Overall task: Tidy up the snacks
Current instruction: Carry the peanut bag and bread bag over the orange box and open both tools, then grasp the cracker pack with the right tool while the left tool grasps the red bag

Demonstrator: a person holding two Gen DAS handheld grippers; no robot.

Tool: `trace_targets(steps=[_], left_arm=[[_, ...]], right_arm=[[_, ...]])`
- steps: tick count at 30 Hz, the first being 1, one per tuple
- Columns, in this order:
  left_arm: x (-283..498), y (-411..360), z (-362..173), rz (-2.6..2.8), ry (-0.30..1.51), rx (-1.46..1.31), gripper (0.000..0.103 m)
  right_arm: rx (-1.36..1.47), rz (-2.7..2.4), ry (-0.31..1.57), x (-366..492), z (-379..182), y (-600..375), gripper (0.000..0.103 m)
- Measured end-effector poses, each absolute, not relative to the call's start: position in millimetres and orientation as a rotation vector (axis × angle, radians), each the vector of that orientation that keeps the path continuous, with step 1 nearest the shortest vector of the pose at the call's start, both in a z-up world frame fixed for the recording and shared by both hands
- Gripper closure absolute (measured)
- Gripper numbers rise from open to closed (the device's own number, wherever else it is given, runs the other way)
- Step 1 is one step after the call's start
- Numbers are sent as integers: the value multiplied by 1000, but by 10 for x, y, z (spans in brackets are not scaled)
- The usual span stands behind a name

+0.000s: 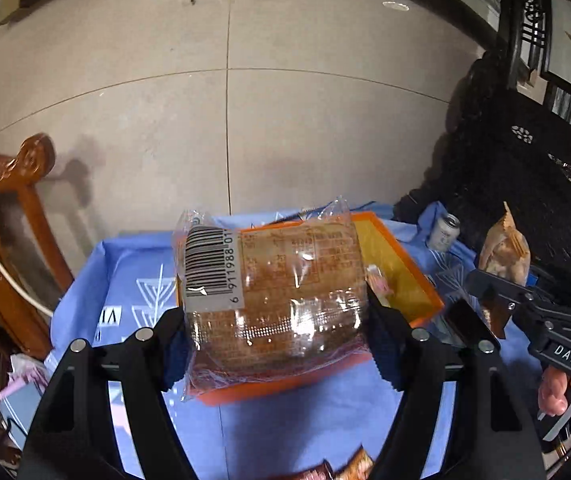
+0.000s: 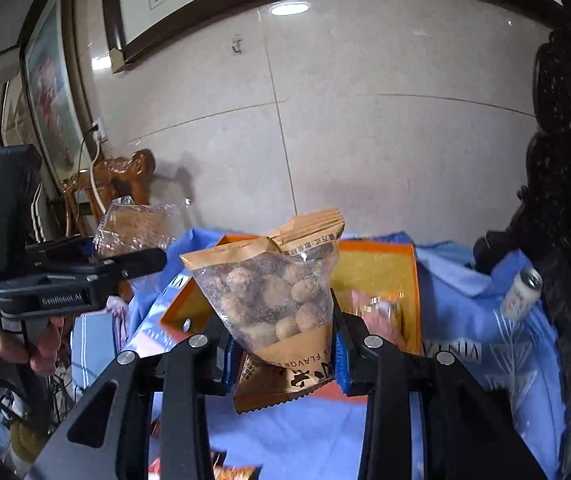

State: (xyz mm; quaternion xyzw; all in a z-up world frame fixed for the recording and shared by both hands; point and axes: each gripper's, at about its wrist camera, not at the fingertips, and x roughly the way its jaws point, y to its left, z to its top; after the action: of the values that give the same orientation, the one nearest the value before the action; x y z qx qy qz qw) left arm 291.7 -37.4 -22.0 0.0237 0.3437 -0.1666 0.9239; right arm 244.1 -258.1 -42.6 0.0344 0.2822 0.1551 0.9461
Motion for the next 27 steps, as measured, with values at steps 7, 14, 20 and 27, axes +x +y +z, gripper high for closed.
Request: trace_targets(steps=[7, 14, 20, 27], left_arm=[[3322, -518, -201, -337, 710, 78, 32], [3441, -418, -266, -194, 736, 76, 4], [3069, -212, -340, -258, 730, -1, 4], [2535, -49, -755, -277, 831, -46, 4]], right_arm=[[59, 316, 571, 2839, -391, -2527, 66], [64, 248, 575, 2934, -400, -2502, 6], [101, 281, 621, 2541, -582, -2481, 6], [85, 258, 751, 1906, -1104, -2334, 6]])
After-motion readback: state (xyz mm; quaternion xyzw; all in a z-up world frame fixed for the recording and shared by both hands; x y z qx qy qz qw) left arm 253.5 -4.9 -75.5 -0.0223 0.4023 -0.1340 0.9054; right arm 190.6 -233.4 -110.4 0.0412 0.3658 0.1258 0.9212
